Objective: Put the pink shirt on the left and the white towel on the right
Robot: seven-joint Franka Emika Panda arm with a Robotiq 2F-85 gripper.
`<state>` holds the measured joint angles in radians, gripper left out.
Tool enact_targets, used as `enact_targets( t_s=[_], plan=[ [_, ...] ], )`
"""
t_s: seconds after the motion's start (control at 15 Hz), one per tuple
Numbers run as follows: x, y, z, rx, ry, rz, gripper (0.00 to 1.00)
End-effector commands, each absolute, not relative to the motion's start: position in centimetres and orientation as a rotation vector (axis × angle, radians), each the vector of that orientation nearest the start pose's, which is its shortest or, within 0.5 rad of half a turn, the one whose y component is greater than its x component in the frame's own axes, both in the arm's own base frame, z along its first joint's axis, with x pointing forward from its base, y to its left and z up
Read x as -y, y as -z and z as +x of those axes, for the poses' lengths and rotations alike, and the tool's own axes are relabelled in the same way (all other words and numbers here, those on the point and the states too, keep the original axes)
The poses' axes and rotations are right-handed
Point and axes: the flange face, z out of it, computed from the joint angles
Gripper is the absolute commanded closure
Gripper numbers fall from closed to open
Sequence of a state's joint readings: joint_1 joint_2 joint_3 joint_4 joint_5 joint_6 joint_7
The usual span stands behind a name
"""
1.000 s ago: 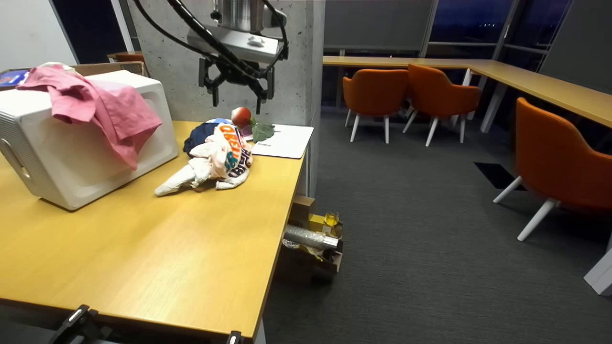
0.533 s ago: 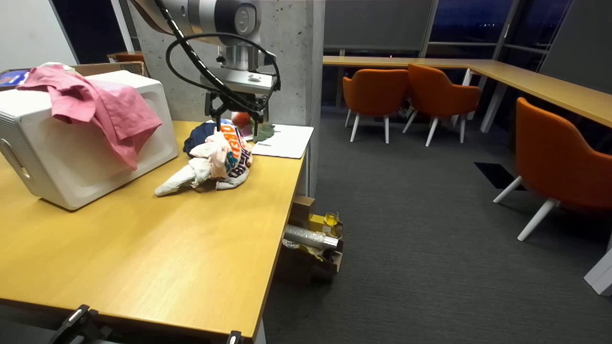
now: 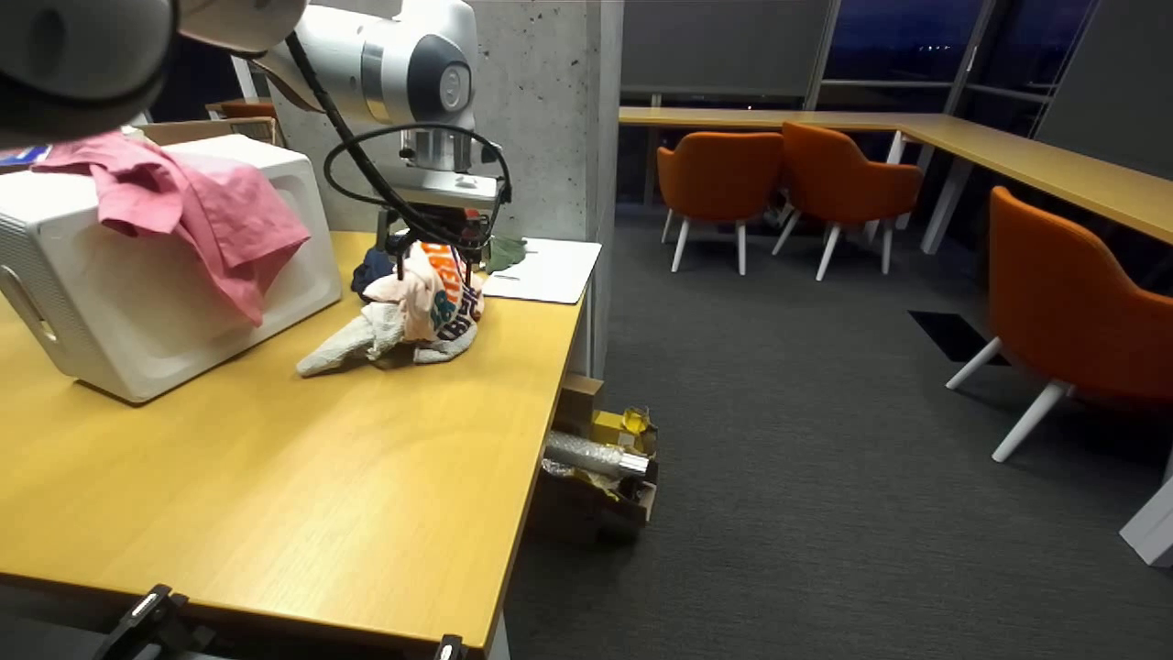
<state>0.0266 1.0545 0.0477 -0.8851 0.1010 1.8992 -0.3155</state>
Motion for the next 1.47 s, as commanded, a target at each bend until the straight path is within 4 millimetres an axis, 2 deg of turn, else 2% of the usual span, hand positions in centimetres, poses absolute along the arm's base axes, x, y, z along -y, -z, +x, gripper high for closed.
enact_targets(
  t_s=[0.0, 0.07, 0.13, 0.2, 0.4, 0.8, 0.87, 1.0, 1.13, 1.4],
  plan=[
    [-6.1, -23.7, 79.6, 0.494, -0.068, -2.977, 0.00],
    [-6.3, -23.4, 79.6, 0.498, -0.075, -2.978, 0.00],
    [-6.7, -23.1, 79.6, 0.509, -0.085, -2.976, 0.22],
    [-6.8, -22.8, 79.6, 0.514, -0.092, -2.975, 0.26],
    [-7.1, -22.3, 79.5, 0.518, -0.105, -2.972, 0.51],
    [-7.1, -21.8, 79.6, 0.517, -0.089, -2.965, 0.95],
    [-7.1, -21.8, 79.6, 0.515, -0.089, -2.965, 1.00],
    [-7.1, -22.0, 79.7, 0.513, -0.084, -2.965, 1.00],
    [-7.3, -23.1, 79.8, 0.513, -0.064, -2.969, 1.00],
    [-8.0, -27.7, 80.2, 0.482, 0.023, -2.982, 1.00]
  ],
)
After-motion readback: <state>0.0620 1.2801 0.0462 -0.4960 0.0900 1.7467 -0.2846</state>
